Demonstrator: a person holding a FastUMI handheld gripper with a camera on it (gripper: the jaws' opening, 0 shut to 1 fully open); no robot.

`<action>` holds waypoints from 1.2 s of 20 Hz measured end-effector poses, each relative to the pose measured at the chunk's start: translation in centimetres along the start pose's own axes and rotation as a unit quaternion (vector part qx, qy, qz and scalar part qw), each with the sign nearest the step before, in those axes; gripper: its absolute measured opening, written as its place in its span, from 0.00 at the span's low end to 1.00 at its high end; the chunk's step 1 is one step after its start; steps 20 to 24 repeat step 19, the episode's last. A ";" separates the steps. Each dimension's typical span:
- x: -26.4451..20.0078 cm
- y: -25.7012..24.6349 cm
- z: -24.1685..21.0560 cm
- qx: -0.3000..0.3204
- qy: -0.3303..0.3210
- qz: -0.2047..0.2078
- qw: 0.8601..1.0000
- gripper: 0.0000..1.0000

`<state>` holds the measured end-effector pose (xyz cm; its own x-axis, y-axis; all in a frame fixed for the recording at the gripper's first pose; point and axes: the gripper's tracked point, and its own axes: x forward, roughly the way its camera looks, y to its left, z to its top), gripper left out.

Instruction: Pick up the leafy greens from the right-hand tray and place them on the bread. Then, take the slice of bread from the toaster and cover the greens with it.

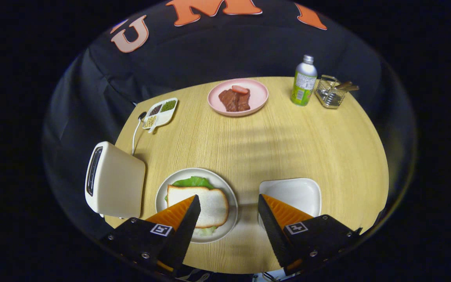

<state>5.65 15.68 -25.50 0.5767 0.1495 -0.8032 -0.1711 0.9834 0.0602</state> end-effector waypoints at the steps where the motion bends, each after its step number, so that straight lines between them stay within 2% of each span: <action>1: -1.6 -0.6 1.1 -0.003 -0.020 -0.008 1.000 0.91; 4: -6.9 -1.9 4.3 -0.010 -0.087 -0.022 0.996 0.98; 9: -14.9 -4.0 8.1 -0.004 -0.189 -0.035 0.981 0.98; 12: -19.4 -5.9 9.2 -0.005 -0.248 -0.053 0.967 0.99; 17: -23.0 -7.9 9.8 0.011 -0.333 -0.054 0.941 0.98; 24: -23.4 -9.3 9.3 0.028 -0.336 -0.057 0.940 0.98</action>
